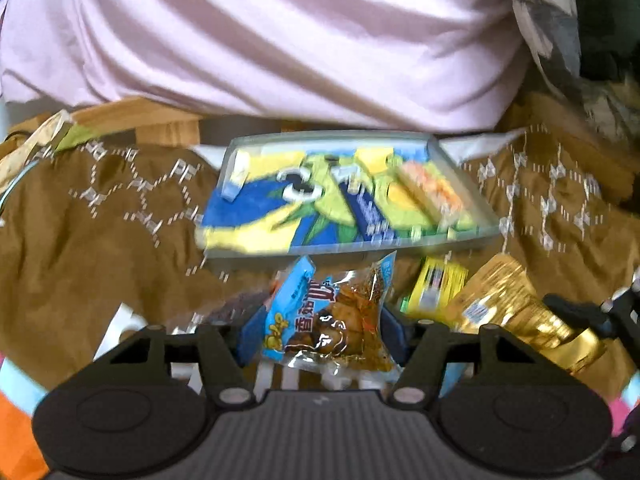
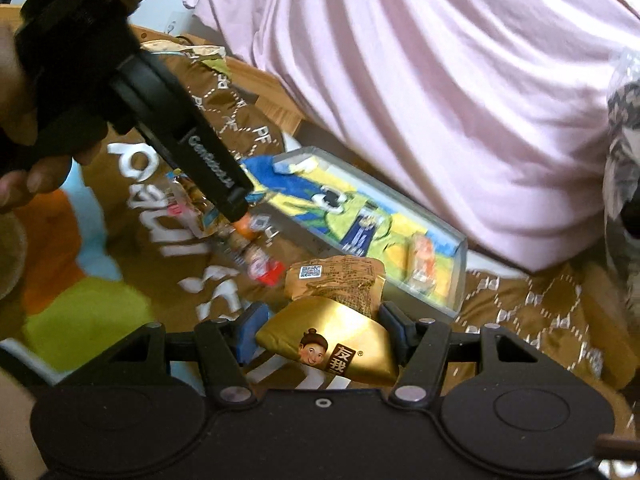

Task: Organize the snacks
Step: 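Carry both snacks into the metal tray and open both tools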

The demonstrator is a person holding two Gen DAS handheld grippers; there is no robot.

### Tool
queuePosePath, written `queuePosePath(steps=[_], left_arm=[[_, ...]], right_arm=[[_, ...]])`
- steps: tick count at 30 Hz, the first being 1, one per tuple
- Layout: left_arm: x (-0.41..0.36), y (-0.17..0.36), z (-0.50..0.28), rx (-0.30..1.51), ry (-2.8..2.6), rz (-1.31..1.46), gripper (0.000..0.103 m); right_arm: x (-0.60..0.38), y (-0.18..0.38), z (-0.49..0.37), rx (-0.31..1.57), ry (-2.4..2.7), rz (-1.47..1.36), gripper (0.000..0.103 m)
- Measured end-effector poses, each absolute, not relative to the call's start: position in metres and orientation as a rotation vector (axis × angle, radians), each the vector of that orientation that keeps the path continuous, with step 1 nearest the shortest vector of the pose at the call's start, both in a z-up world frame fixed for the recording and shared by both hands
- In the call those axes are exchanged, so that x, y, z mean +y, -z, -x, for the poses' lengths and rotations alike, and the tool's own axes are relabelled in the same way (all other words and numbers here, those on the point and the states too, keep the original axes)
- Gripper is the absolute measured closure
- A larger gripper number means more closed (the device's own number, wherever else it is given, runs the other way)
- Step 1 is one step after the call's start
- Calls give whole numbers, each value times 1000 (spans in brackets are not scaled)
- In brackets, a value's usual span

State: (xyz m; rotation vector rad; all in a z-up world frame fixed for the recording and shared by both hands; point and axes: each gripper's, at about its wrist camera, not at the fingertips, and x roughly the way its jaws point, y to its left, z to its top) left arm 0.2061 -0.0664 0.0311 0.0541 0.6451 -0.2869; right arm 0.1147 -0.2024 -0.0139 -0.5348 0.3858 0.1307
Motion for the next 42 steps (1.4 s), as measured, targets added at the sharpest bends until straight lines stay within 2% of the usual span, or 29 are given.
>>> queuePosePath(steps=[10,17,29,42], left_arm=[[-108,-75,-272,518,240,-18,38],[-118,-72,-329,482,180,33,38],[-129,-22,-391,577,106,101,38],[-137,22,-410,660,80,52,37]], right_arm=[[-241,-20,-206,203,-54,417,40],[-263,-25,-265,144,-31,313,40],[-278,6,-327,229,-74,197,40],[-276,43,-364,387,-130,159,39]])
